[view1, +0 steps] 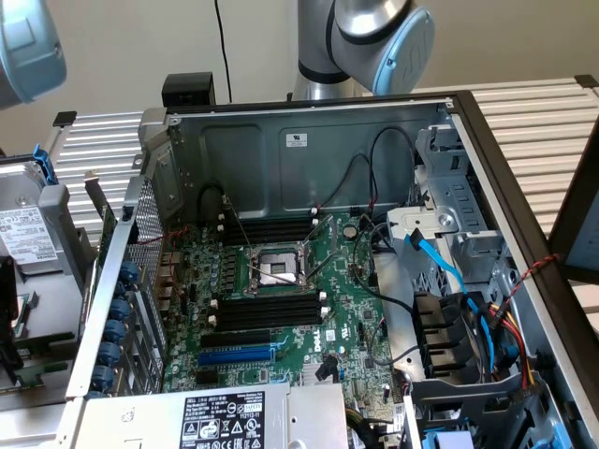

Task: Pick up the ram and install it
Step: 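Pick up the ram and move it above insertion slot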

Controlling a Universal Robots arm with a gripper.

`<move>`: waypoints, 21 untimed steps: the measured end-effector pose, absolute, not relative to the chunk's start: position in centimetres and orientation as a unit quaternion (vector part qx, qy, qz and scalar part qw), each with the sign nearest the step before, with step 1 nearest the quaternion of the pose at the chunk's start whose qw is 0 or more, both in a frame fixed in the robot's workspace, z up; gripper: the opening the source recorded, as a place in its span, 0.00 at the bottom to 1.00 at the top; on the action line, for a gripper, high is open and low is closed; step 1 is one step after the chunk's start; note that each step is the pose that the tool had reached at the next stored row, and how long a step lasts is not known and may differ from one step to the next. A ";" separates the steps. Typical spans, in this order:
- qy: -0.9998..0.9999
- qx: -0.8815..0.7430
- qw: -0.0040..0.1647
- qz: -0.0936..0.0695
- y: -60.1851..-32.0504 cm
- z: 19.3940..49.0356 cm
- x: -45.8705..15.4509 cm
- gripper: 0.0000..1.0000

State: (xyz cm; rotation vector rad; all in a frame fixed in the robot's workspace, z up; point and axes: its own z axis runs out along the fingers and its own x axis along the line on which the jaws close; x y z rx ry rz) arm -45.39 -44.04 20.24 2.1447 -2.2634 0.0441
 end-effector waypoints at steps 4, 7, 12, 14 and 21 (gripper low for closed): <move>-0.726 0.688 0.010 0.012 -44.0 20.2 -45.4 0.25; -0.726 0.688 0.009 0.010 -44.0 20.2 -45.4 0.25; -0.726 0.688 0.009 0.010 -44.0 20.2 -45.4 0.25; -0.724 0.689 0.009 0.010 -44.0 20.2 -45.4 0.25; -0.721 0.693 0.009 0.010 -44.0 20.2 -45.4 0.25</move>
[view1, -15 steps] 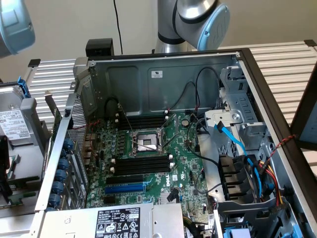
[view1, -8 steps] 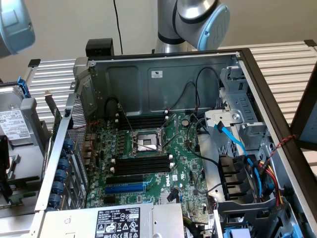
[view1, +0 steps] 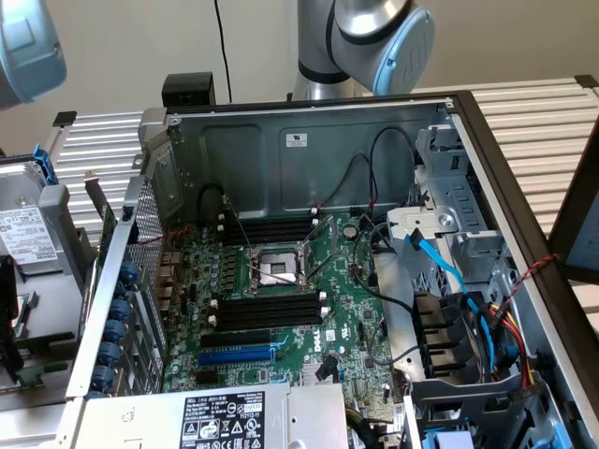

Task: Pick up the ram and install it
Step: 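Pick up the ram and move it above insertion slot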

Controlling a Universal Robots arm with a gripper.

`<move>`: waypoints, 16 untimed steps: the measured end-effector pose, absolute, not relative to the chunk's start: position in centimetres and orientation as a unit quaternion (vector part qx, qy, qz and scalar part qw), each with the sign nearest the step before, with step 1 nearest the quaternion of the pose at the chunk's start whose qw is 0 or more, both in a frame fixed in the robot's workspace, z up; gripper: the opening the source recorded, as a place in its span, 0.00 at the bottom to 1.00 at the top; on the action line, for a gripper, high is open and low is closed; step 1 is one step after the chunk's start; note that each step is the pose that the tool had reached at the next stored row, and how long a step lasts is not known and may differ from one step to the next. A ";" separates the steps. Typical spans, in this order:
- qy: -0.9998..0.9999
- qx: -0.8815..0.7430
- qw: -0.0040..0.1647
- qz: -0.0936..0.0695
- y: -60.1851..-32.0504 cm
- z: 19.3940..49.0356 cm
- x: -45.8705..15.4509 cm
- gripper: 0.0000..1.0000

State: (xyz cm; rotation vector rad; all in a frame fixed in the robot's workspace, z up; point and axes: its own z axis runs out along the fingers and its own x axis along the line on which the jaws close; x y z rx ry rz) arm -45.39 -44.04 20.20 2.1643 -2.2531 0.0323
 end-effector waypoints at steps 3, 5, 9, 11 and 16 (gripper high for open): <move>-0.721 0.693 0.009 0.010 -44.0 20.2 -45.4 0.25; -0.721 0.693 0.009 0.010 -44.0 20.2 -45.4 0.22; -0.718 0.696 0.009 0.010 -44.0 20.2 -45.4 0.15; -0.714 0.700 0.009 0.010 -44.0 20.2 -45.4 0.15; -0.713 0.701 0.009 0.010 -44.0 20.2 -45.4 0.15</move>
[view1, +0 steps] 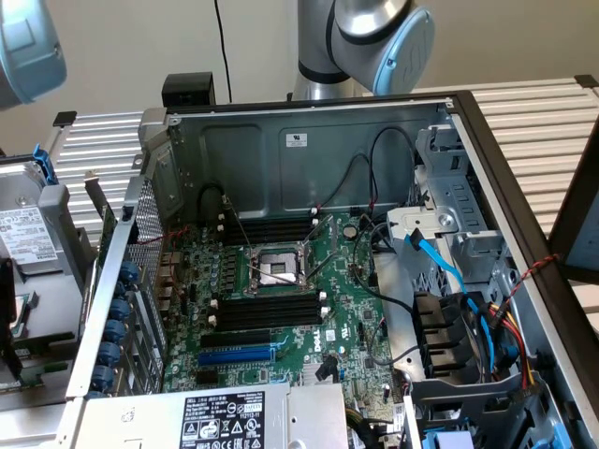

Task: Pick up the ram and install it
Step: 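Pick up the ram and move it above insertion slot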

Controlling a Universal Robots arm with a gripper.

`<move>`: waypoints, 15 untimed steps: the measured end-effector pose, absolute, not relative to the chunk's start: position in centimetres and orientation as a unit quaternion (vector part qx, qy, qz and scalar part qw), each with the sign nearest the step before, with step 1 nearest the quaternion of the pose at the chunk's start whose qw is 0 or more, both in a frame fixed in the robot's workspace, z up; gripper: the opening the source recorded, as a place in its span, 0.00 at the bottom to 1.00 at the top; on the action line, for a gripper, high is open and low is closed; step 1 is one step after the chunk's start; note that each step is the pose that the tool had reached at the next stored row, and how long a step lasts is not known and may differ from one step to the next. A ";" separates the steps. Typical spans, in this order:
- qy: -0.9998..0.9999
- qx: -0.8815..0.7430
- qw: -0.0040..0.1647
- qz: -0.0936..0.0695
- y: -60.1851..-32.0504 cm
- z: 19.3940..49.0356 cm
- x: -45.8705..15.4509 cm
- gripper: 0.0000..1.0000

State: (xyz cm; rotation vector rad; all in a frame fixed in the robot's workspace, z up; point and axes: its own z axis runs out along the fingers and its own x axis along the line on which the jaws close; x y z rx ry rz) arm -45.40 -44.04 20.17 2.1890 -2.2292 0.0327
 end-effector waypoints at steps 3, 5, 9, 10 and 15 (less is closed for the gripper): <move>-0.713 0.701 0.009 0.010 -44.0 20.2 -45.4 0.13; -0.713 0.701 0.009 0.010 -44.0 20.2 -45.4 0.12; -0.713 0.701 0.009 0.010 -44.0 20.3 -45.4 0.12; -0.713 0.701 0.009 0.010 -44.0 20.3 -45.4 0.12; -0.713 0.701 0.009 0.010 -44.0 20.4 -45.4 0.12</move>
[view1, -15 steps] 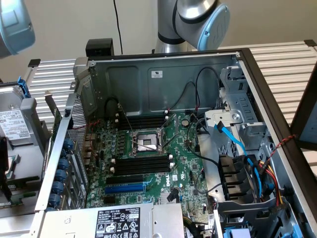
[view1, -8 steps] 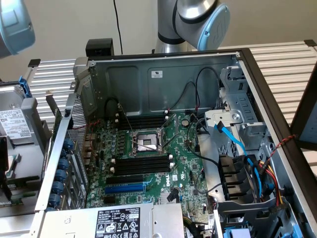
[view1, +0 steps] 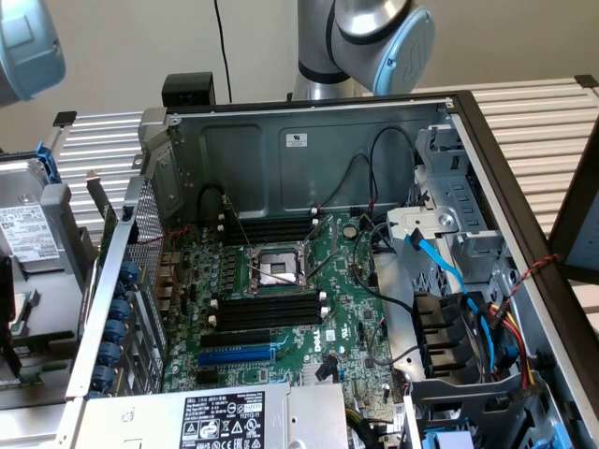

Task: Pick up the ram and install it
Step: 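Pick up the ram and move it above insertion slot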

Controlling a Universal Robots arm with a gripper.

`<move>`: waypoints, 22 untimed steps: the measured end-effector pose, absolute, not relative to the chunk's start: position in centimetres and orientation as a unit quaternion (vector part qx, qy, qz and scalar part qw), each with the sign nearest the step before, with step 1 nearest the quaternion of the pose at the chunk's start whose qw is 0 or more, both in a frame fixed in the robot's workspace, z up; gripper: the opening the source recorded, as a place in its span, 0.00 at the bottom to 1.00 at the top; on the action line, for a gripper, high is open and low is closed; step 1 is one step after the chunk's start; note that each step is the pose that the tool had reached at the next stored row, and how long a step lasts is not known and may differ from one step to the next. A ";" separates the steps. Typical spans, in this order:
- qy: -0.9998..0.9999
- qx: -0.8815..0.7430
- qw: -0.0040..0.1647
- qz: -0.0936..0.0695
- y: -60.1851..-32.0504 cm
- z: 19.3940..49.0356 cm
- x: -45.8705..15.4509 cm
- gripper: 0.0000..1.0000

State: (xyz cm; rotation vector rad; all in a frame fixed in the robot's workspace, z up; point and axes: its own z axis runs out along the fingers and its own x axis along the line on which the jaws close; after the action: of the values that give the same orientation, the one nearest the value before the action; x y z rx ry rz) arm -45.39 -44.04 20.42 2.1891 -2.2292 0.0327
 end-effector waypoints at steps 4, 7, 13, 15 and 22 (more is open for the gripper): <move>-0.713 0.701 0.009 0.010 -44.0 20.4 -45.4 0.12; -0.713 0.701 0.010 0.011 -44.0 20.2 -45.4 0.12; -0.713 0.701 0.010 0.012 -44.0 19.9 -45.4 0.12; -0.714 0.700 0.010 0.012 -44.0 19.9 -45.4 0.12; -0.713 0.701 0.009 0.012 -44.0 20.2 -45.4 0.12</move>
State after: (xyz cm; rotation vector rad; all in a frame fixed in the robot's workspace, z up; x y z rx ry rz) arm -45.39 -44.03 20.23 2.1890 -2.2292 0.0370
